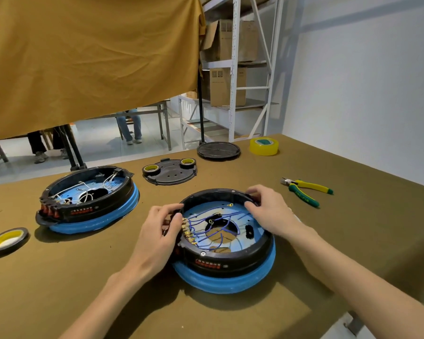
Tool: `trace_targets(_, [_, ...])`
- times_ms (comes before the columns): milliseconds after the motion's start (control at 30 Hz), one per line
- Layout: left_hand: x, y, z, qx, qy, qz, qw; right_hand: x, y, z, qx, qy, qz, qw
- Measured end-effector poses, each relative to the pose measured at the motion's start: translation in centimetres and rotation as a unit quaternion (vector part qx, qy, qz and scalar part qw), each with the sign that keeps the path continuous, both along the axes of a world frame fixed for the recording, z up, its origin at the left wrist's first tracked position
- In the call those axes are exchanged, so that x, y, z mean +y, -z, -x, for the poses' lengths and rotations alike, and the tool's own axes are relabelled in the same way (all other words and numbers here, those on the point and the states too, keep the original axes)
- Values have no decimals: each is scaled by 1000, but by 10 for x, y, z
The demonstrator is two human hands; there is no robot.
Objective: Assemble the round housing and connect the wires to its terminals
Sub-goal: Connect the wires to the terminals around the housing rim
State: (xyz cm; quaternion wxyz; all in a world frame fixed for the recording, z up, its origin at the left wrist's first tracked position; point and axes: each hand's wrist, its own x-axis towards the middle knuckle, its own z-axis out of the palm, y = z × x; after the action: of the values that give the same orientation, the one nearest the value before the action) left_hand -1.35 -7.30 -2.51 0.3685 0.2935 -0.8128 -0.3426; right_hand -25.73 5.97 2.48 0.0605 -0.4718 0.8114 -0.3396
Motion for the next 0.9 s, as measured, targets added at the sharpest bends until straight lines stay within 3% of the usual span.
trace_targets(67, [2,4,-8,8,-20,55,998,-12,-11,2,-16,-3,35,999])
trace_targets(167, [0,8,-12,0,8,87,996,-12,-14,-9,21,78,82,993])
trace_targets(333, [2,13,-4,1,9,72,997,15,24,-51,87,24,21,996])
trace_targets(467, [0,13,-16,-1,-28,102,994,-2,18,-40,-2,-21,93,995])
trace_targets(567, [0,10,-24,14,-28,166,986,-14,7,-21,29,43,122,991])
trace_targets(633, [2,10,-23,4,-5,184,983,-18,7,-21,44,72,79,993])
trace_targets(733, [3,11,-21,-18,48,143,988,-11,18,-42,56,14,35,998])
trace_targets(800, [3,10,-22,-23,45,145,988,3,29,-59,140,-50,86,985])
trace_targets(900, [5,5,-19,-16,25,146,989,16,33,-70,149,-176,91,969])
